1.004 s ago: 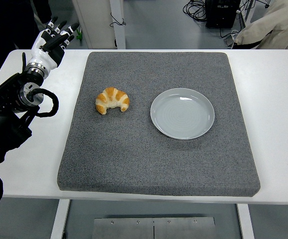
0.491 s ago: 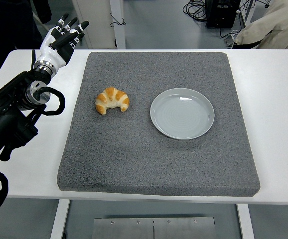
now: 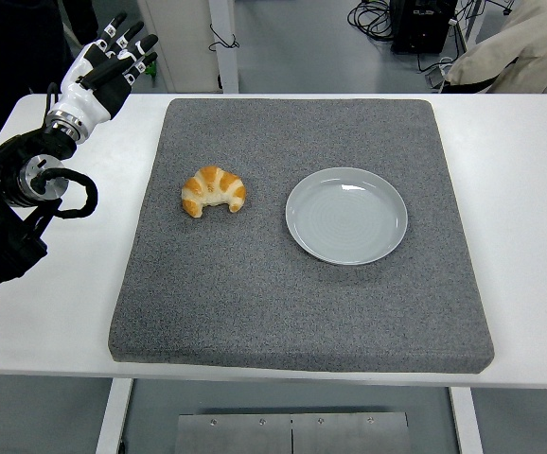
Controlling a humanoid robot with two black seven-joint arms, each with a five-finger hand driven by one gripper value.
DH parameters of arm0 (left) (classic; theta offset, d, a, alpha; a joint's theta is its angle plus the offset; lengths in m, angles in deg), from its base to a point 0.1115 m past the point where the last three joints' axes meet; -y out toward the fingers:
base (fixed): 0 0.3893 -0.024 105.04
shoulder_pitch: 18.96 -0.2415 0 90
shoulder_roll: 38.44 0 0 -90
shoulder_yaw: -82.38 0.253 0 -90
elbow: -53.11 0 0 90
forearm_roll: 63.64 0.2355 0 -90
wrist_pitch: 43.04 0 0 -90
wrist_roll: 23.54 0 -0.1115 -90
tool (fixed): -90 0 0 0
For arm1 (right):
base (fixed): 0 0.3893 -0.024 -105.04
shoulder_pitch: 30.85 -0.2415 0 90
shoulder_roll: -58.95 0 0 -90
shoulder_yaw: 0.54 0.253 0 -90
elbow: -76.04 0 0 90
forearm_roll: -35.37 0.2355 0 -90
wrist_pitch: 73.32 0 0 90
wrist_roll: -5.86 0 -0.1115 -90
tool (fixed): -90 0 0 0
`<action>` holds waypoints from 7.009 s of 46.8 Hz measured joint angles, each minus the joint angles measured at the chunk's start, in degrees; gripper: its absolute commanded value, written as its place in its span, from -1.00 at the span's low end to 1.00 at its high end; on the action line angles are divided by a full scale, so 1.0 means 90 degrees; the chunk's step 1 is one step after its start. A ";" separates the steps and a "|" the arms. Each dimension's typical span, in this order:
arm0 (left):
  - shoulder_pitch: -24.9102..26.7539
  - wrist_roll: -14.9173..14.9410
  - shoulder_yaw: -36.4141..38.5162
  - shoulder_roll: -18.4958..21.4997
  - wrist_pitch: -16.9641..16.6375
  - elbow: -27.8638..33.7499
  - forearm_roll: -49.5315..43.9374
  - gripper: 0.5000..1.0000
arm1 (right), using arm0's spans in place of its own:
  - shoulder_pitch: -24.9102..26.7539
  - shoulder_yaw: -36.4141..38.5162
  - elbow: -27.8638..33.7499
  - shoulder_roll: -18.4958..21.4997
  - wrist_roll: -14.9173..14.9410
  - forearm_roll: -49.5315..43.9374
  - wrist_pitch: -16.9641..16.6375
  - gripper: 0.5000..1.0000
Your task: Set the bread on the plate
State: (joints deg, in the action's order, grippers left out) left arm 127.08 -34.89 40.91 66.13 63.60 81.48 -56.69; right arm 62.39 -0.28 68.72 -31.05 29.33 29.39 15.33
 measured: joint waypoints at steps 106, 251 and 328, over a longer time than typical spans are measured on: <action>0.0214 0.0108 0.2997 0.1375 -0.1663 0.3070 0.5773 0.89 | 0.0001 0.0000 0.0002 0.0000 0.0000 0.0000 0.0002 1.00; 0.1558 -0.0104 0.3772 0.0937 -0.2593 0.2454 0.6104 -0.23 | 0.0002 0.0000 0.0002 0.0000 0.0000 0.0000 0.0004 1.00; 0.1508 -0.0067 0.3897 -0.0801 -0.2683 0.2783 0.7253 -0.14 | 0.0001 0.0000 0.0002 0.0000 0.0000 -0.0001 0.0004 1.00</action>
State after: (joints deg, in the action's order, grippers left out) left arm 140.66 -35.49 75.98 58.92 39.46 106.53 8.59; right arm 62.41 -0.28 68.74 -31.05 29.32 29.38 15.37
